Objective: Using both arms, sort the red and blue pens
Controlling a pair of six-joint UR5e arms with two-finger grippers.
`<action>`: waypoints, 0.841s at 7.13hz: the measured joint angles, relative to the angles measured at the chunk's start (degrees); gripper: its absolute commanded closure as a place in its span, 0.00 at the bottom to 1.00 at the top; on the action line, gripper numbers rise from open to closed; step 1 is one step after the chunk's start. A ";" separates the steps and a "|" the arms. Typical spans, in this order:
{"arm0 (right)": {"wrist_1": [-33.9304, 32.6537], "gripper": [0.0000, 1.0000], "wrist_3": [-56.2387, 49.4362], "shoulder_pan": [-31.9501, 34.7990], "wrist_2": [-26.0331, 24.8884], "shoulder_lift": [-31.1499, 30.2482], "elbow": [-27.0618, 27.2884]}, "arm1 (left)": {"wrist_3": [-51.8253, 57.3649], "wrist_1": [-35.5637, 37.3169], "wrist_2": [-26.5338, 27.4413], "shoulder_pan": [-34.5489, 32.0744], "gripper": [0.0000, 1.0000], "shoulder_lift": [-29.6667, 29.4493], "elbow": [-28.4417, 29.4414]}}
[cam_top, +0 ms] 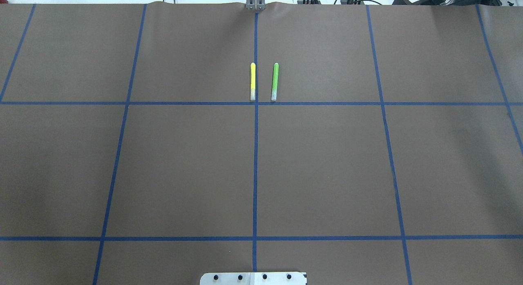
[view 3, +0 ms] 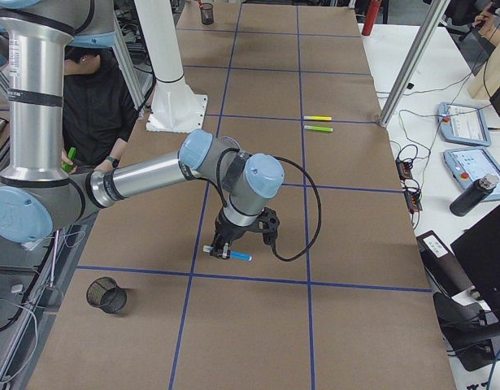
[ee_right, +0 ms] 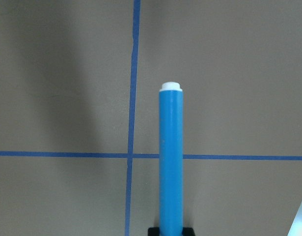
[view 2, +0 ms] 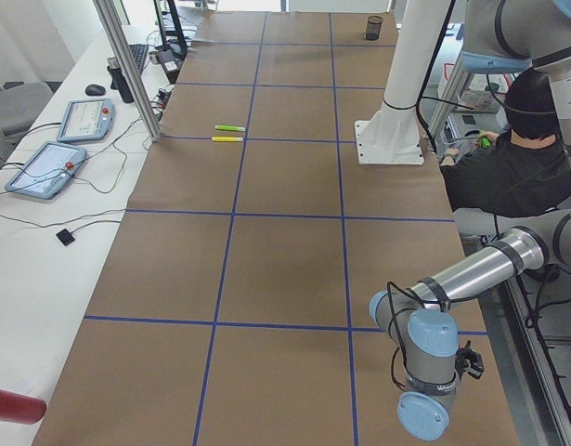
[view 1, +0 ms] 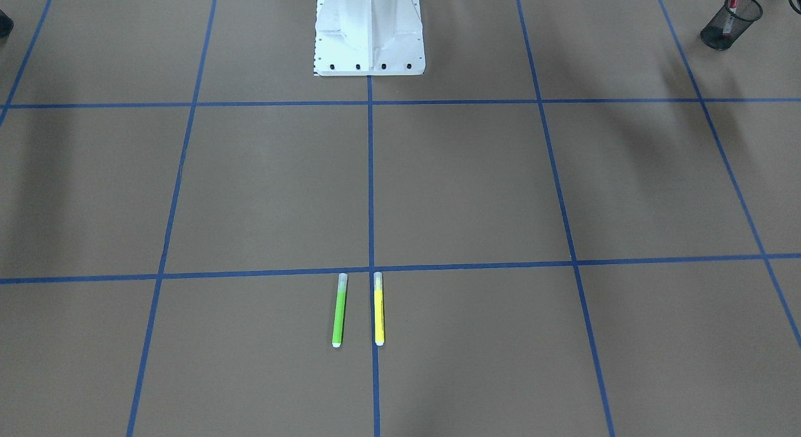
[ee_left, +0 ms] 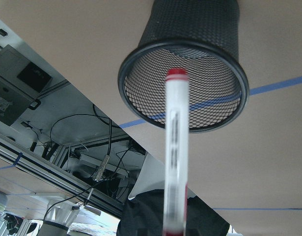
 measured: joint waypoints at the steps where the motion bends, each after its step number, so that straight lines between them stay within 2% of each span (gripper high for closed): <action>1: 0.00 1.00 0.04 0.00 0.02 0.04 -0.06 | 0.40 0.01 -0.71 0.00 0.00 -0.95 -0.36; 3: -0.19 1.00 0.07 0.00 0.40 0.11 -0.10 | 0.34 0.16 -1.09 -0.05 0.00 -5.60 -4.29; 6: -1.61 1.00 0.07 0.01 1.50 -0.52 -1.11 | -0.19 0.36 -0.71 0.03 0.00 -13.36 -17.89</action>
